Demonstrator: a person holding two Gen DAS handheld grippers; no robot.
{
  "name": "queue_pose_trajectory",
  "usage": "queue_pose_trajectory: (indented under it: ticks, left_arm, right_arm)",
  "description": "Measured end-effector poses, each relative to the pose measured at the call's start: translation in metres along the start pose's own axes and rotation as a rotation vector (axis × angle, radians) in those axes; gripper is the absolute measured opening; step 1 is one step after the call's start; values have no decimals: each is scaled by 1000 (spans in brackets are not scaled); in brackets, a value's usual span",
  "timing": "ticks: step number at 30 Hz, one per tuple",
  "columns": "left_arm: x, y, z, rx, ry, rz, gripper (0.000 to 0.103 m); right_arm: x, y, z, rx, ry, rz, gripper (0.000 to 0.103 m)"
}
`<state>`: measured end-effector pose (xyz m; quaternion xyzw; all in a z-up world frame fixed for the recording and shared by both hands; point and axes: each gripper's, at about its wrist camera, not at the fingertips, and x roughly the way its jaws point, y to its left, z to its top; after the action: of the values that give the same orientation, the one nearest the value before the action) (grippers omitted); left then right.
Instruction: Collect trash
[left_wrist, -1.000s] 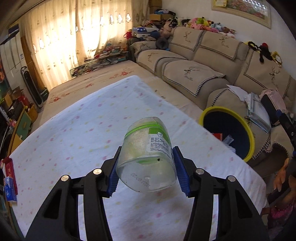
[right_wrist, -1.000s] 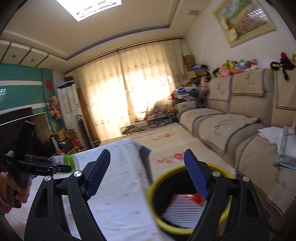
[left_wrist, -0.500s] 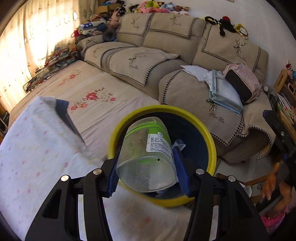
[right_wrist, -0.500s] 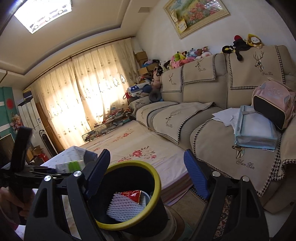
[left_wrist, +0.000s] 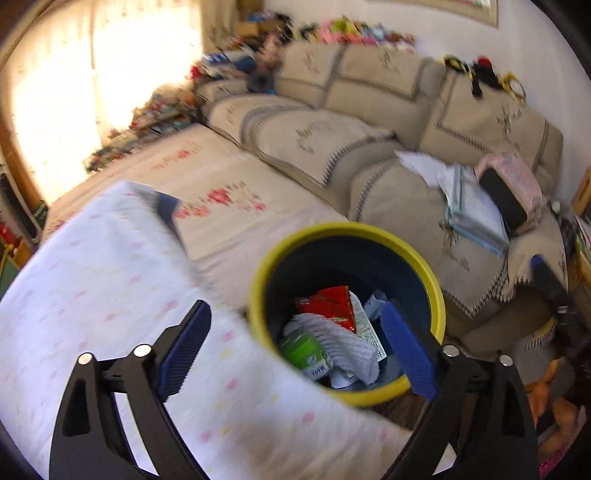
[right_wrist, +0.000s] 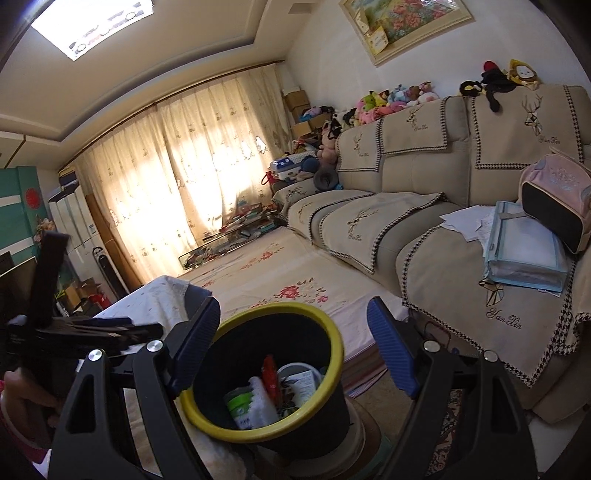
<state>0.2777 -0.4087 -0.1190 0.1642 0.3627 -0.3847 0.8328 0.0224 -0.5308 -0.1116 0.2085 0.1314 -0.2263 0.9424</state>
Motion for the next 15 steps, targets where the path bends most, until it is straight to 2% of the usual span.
queue_pose_trajectory:
  ticks: [3, 7, 15]
  left_arm:
    - [-49, 12, -24, -21, -82, 89, 97]
    - [-111, 23, -65, -69, -179, 215, 98]
    - [-233, 57, -150, -241, -330, 459, 98]
  right_arm:
    - [-2, 18, -4, -34, 19, 42, 77]
    - [-11, 44, -10, -77, 35, 92, 78]
    - [-40, 95, -17, -184, 62, 176, 82]
